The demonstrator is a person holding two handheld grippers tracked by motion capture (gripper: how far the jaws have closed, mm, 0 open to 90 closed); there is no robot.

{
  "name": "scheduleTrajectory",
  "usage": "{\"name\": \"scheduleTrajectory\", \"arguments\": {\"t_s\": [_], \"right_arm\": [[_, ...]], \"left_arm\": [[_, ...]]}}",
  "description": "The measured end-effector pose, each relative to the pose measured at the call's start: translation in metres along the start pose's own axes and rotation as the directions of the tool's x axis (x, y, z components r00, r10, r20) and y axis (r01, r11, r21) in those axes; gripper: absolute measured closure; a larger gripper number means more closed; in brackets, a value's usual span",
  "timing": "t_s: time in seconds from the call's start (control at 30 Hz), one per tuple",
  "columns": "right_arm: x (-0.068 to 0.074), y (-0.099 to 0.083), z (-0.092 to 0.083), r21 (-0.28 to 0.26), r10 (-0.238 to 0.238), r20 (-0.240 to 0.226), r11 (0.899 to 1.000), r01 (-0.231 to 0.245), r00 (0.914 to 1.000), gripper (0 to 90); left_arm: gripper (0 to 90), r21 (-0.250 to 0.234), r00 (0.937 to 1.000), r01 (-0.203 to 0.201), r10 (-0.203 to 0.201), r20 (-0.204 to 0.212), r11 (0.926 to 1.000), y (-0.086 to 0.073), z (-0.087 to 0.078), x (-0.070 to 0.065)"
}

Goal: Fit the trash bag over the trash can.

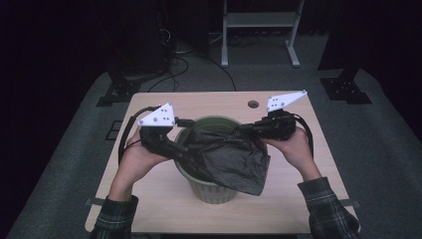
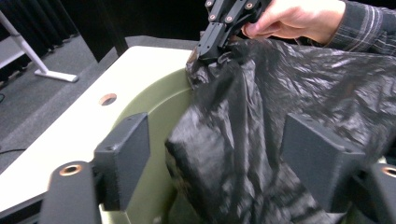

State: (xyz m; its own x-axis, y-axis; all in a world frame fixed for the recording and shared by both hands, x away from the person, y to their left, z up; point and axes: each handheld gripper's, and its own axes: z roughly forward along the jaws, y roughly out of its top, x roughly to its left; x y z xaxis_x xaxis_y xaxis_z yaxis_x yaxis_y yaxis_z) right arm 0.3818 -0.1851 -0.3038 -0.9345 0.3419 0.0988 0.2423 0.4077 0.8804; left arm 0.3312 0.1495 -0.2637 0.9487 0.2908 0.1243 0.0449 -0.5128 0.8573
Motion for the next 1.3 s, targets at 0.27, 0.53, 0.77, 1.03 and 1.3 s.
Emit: {"name": "scheduleTrajectory", "arguments": {"t_s": [0.27, 0.53, 0.77, 1.03, 1.3], "right_arm": [[0.003, 0.000, -0.011, -0.034, -0.006, 0.008, 0.999, 0.006, 1.0000, 79.2], [0.007, -0.012, -0.048, -0.107, 0.033, 0.033, 0.994, -0.029, 0.9989, 61.0], [0.013, -0.026, -0.058, -0.115, 0.055, -0.003, 0.992, -0.055, 0.9985, 51.6], [0.018, -0.031, -0.039, -0.052, 0.029, -0.048, 0.998, -0.031, 0.9984, 85.3], [0.020, -0.012, -0.027, -0.098, -0.017, -0.060, 0.995, 0.011, 0.9981, 90.0]], "left_arm": [[81.5, 0.112, 0.9998, 0.017, -0.019, 0.011, 0.9935, -0.005, 0.021, 0.004], [84.4, 0.103, 0.9935, 0.085, -0.076, -0.085, 0.9911, -0.015, 0.019, 0.009], [84.1, 0.090, 0.9927, 0.089, -0.081, -0.089, 0.9919, -0.018, 0.016, 0.006], [84.0, 0.089, 0.9946, 0.081, -0.075, -0.072, 0.9927, -0.017, 0.019, 0.000], [80.9, 0.127, 0.9985, 0.041, -0.036, -0.042, 0.9911, -0.014, 0.032, -0.008]]}}
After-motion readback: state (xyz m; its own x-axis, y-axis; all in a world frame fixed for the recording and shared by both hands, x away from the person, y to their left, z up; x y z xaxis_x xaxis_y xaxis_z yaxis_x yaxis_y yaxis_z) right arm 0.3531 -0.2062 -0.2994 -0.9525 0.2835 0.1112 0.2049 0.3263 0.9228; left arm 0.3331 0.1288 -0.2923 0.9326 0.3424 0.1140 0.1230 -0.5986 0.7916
